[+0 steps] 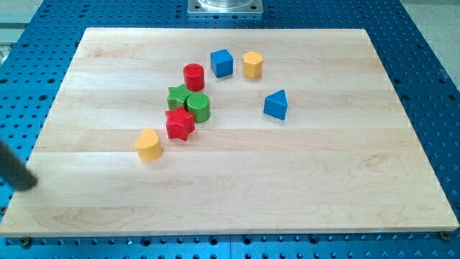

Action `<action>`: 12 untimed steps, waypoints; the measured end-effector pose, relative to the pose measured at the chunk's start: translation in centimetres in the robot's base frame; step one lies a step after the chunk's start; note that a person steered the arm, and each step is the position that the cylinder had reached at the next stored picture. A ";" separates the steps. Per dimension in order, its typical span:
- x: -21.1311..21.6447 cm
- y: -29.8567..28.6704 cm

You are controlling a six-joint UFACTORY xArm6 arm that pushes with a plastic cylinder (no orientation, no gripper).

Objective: Separate the heart and red star from the group of blocks

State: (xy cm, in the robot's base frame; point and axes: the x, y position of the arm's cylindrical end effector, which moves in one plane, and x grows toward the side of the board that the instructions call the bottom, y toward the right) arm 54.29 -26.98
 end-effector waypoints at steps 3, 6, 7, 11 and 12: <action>-4.2 20.1; -10.8 12.3; -11.4 13.7; -9.6 13.9; -12.6 12.9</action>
State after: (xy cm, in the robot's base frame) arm 41.67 -14.05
